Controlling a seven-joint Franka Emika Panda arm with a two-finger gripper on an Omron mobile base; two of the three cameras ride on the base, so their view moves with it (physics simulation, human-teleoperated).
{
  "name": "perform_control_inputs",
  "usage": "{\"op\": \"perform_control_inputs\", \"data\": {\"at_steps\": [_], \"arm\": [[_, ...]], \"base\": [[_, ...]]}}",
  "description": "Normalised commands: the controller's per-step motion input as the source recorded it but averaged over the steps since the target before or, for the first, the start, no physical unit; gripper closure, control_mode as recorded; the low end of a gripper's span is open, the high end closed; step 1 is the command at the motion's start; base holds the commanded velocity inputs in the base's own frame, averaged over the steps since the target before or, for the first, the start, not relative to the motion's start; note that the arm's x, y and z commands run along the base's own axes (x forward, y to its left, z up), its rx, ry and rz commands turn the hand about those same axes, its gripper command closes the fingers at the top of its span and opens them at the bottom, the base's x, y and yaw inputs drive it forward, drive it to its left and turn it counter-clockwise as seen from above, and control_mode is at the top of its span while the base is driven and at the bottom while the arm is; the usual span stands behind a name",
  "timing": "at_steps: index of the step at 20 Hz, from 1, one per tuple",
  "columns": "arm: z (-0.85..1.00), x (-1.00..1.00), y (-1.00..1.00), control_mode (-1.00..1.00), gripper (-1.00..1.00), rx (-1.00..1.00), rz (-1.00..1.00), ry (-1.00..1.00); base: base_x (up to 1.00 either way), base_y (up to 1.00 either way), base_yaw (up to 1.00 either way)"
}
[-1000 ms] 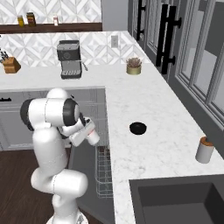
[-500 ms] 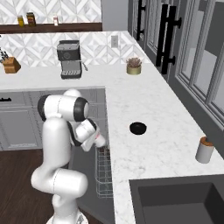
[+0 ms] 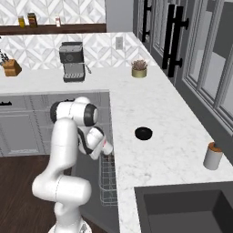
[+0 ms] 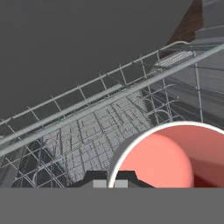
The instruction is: Pick up the cup and bowl from the counter, place them in the dishwasher, and close the dishwasher door.
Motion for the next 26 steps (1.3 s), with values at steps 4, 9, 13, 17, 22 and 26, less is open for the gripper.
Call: {"op": "perform_control_inputs", "data": {"at_steps": [4, 9, 13, 17, 22, 26], "arm": [[-0.43, 0.43, -0.07, -1.0, 1.0, -0.04, 0.01, 0.07], [-0.2, 0.31, -0.28, -1.0, 1.0, 0.0, 0.01, 0.01], [-0.32, 0.43, -0.37, -1.0, 1.0, 0.0, 0.02, 0.0], [-0.7, 0.47, -0.02, -1.0, 1.0, -0.04, 0.04, 0.01], [-0.77, 0.35, 0.04, -1.0, 1.0, -0.02, 0.08, 0.02], [-0.71, 0.06, 0.29, -1.0, 1.0, 0.0, 0.07, 0.05]], "base": [[0.0, 0.0, 0.0], [0.0, 0.0, 0.0], [0.0, 0.0, 0.0], [0.0, 0.0, 0.0], [0.0, 0.0, 0.0], [0.0, 0.0, 0.0]]}}
